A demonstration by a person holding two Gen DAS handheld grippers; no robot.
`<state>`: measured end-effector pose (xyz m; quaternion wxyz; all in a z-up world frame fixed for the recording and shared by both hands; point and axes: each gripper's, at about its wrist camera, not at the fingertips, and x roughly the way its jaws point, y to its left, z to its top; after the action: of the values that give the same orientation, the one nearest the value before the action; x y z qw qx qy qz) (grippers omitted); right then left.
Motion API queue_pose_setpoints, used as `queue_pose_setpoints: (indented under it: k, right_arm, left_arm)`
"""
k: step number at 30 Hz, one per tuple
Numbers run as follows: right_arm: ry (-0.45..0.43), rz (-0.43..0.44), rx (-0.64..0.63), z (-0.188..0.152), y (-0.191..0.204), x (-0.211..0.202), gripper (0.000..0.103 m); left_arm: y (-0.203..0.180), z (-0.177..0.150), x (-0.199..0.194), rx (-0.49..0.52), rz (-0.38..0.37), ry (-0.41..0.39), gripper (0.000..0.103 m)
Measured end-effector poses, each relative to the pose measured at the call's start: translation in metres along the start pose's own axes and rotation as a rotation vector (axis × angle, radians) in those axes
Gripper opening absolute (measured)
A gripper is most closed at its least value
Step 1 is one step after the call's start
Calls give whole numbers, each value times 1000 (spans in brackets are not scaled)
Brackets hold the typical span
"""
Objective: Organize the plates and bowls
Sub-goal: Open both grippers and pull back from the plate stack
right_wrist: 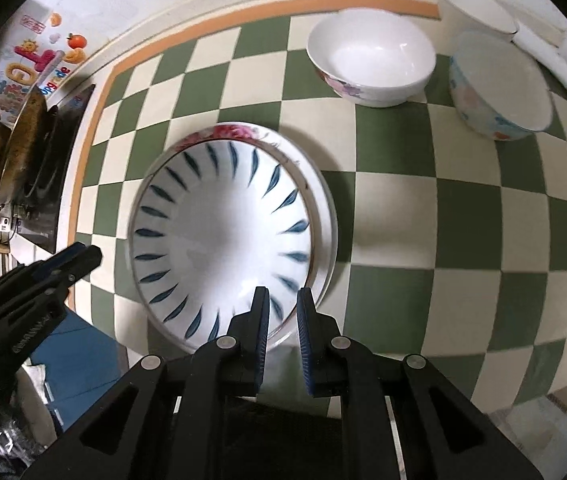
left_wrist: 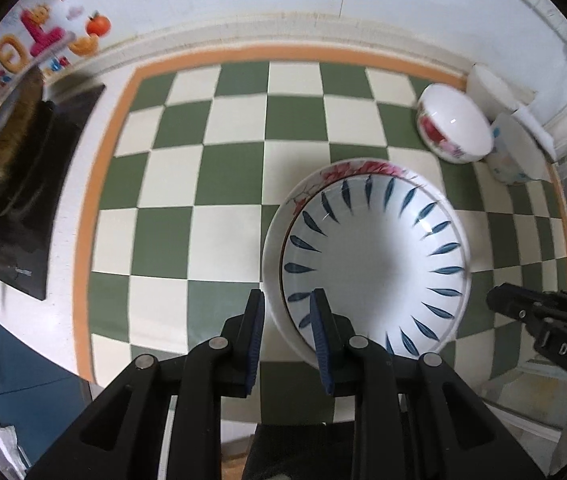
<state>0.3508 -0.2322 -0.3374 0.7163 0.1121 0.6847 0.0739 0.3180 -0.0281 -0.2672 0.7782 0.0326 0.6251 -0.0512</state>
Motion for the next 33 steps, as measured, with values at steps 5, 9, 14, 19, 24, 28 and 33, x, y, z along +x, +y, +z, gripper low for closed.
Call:
queue_pose_setpoints:
  k: [5, 9, 14, 19, 24, 28, 33]
  right_arm:
    - [-84, 6, 0, -33, 17, -39, 20]
    - [-147, 8, -4, -59, 31, -73, 33]
    - [-224, -7, -22, -88, 48, -111, 56]
    - [-280, -5, -15, -111, 59, -138, 76]
    - [-311, -37, -15, -126, 64, -153, 88]
    - [-306, -31, -8, -126, 60, -153, 92]
    - [-297, 8, 12, -109, 42, -150, 94]
  left_arm:
    - [4, -21, -36, 12, -22, -53, 22]
    - [1, -38, -68, 31, -42, -101, 31]
    - [-4, -55, -97, 49, -64, -155, 58]
    - [-8, -69, -113, 67, -76, -183, 84]
    - [-9, -75, -120, 75, -78, -198, 92]
    - [-9, -70, -123, 64, -76, -205, 92]
    - [-14, -48, -121, 33, -74, -205, 92]
